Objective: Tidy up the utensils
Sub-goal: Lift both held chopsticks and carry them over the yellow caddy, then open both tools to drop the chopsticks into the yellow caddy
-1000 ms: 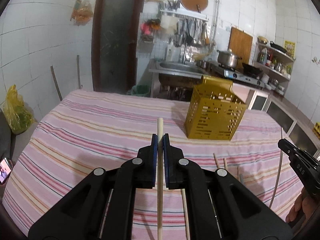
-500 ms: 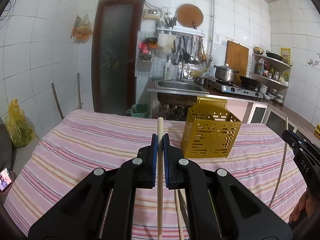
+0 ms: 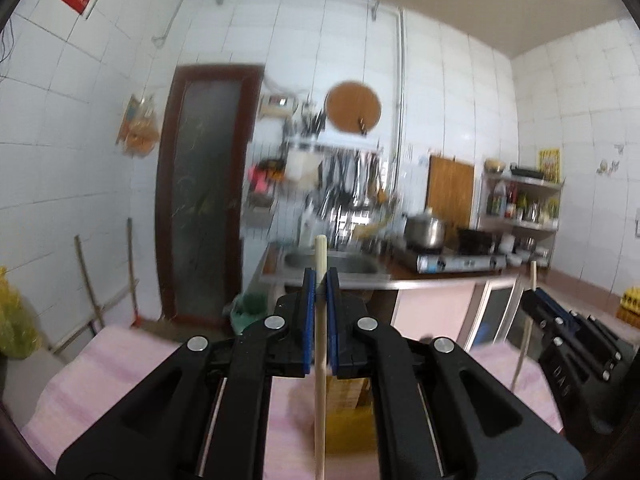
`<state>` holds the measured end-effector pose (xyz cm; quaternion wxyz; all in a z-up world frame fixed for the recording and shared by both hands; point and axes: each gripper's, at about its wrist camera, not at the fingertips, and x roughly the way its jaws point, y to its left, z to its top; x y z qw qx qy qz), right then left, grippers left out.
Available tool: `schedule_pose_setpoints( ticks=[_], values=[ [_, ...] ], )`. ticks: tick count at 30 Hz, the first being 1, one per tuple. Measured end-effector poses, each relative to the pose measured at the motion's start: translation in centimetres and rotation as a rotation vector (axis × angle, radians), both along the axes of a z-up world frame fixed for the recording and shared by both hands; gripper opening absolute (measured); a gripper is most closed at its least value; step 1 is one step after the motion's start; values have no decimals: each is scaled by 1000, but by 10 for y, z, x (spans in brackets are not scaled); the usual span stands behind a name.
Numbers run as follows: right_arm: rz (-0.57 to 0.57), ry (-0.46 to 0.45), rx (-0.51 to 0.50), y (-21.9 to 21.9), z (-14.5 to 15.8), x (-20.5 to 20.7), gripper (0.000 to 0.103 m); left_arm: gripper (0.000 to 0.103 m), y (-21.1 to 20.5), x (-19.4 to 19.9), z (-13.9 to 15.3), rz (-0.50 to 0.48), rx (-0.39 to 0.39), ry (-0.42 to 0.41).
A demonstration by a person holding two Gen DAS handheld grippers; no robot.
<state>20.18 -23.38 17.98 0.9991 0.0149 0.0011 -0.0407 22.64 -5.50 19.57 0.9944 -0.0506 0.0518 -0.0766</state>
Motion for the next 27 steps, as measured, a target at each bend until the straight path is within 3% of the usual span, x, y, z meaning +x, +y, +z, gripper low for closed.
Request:
schedule_pose_setpoints(
  ticks=[6, 13, 19, 23, 24, 25, 26, 27],
  values=[
    [12, -82, 30, -4, 23, 56, 6, 4, -29, 67, 5, -40, -47, -59],
    [13, -71, 88, -21, -2, 112, 6, 4, -51, 139, -45, -33, -41, 15],
    [23, 37, 64, -18, -53, 145, 6, 5, -49, 153, -76, -24, -22, 92],
    [17, 97, 29, -18, -59, 140, 8, 7, -39, 141, -70, -13, -7, 129],
    [13, 116, 18, -19, -56, 136, 9, 17, -36, 134, -66, -10, -2, 134],
    [11, 126, 13, -20, -54, 131, 22, 40, -32, 127, -61, -5, 5, 139],
    [1, 137, 8, -23, -48, 123, 52, 53, -28, 119, -57, 7, 11, 144],
    [-8, 142, 9, -26, -42, 114, 65, 70, -21, 107, -50, 28, 15, 140]
  ],
)
